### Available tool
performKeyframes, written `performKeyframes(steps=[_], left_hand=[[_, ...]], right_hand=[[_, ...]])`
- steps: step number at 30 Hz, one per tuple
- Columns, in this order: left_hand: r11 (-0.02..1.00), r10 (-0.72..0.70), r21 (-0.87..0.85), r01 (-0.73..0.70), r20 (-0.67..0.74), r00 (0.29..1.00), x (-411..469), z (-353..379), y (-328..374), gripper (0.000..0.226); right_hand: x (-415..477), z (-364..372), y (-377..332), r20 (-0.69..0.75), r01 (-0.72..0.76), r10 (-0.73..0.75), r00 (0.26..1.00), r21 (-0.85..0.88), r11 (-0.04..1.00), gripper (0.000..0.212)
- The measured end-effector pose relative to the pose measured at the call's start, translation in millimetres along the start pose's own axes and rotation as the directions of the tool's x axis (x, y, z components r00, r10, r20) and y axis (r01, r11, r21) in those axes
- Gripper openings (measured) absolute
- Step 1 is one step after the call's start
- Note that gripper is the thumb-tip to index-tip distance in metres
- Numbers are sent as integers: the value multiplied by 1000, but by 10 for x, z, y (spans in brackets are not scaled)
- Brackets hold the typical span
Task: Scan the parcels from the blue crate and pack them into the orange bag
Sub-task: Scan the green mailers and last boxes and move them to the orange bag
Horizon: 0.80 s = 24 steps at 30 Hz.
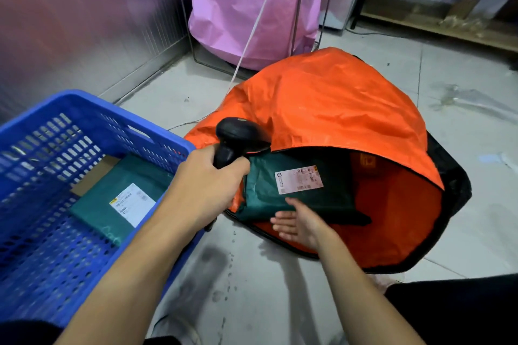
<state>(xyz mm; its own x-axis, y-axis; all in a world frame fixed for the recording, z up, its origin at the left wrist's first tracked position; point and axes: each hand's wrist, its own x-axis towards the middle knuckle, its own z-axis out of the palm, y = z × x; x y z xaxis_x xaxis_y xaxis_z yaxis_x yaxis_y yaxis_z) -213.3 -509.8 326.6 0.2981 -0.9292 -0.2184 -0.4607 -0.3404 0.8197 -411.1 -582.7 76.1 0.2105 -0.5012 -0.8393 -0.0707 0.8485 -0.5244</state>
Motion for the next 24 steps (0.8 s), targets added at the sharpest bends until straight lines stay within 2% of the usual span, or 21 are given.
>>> performKeyframes(steps=[2,6,8,12,16,18,20,24], left_hand=[[1000,4,-4,-4,-2,1000,-2,-19,26,36],[1000,-14,9,14,-5,1000,16,-4,12,30],[1000,-27,0,27,-6,1000,30,17,-11,29],[1000,-28,-8,28,5,1000,65,45,-54,28],[999,-34,-3,34,-1,999,83,37,-93,29],[999,-45,-3,45,-13,999,66,29,-83,29],[999,-48,-7,48,-21,999,44,3,-65,29],[999,-30,-20,30,-7,1000,24,-40,-23,28]], right_hand=[[182,137,150,-10,-60,61,998,86,995,66],[476,413,108,-56,-15,38,998,373,928,87],[539,501,24,-74,-5,39,997,405,914,93],[605,565,-107,-102,67,-25,995,435,898,85],[635,632,-145,-99,139,-104,990,473,870,69],[635,654,-91,-102,186,-157,982,464,866,58],[579,658,-46,-61,173,-162,985,415,893,54],[336,551,-68,-15,191,-190,982,123,974,47]])
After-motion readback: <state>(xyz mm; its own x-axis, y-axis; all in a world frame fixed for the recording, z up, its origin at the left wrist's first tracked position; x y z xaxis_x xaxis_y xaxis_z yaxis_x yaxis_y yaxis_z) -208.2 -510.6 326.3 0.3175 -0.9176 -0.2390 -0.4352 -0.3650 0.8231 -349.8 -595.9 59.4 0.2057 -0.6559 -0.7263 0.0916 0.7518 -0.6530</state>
